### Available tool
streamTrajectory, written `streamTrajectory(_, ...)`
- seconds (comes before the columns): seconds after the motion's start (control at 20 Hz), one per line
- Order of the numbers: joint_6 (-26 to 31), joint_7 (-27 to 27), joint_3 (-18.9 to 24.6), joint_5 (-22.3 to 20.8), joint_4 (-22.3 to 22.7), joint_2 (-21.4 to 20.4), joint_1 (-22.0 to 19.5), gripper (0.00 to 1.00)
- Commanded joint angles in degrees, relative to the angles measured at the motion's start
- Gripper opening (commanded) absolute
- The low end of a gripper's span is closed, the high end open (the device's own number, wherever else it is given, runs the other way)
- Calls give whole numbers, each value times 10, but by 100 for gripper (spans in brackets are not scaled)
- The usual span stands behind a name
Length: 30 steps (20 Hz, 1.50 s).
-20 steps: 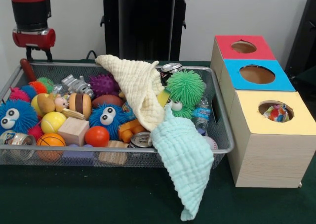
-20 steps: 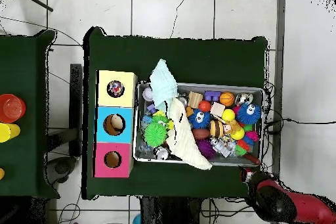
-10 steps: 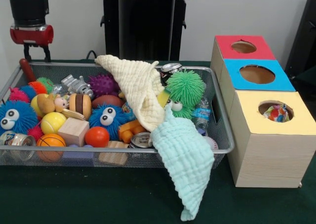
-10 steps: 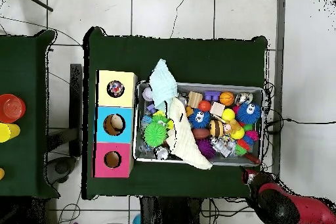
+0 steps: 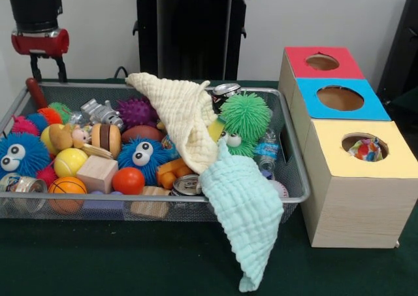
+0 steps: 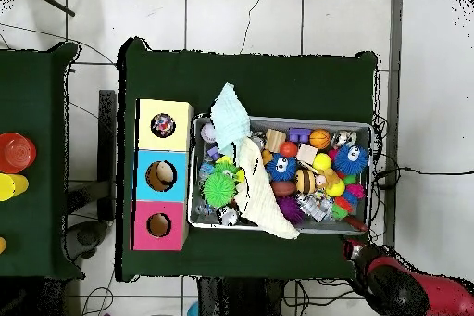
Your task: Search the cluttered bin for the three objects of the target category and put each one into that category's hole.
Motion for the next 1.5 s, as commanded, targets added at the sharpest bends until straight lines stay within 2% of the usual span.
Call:
streamTrajectory(0.05,109,-160,80,73,2,-60,-1,100)
streamTrajectory(0.25,146,-164,112,126,33,-121,-16,100)
streamTrajectory(0.35,133,-157,134,136,41,-139,-25,100)
streamTrajectory(0.5,83,-139,162,123,48,-155,-31,100)
streamTrajectory(0.7,47,-121,178,105,45,-168,-32,100)
streamTrajectory(0.85,25,-110,197,100,47,-161,-40,100)
streamTrajectory(1.15,0,-102,230,99,40,-113,-48,100)
streamTrajectory(1.3,0,-93,237,103,41,-103,-44,100)
streamTrajectory(1.5,-12,-62,216,85,31,-89,-20,100)
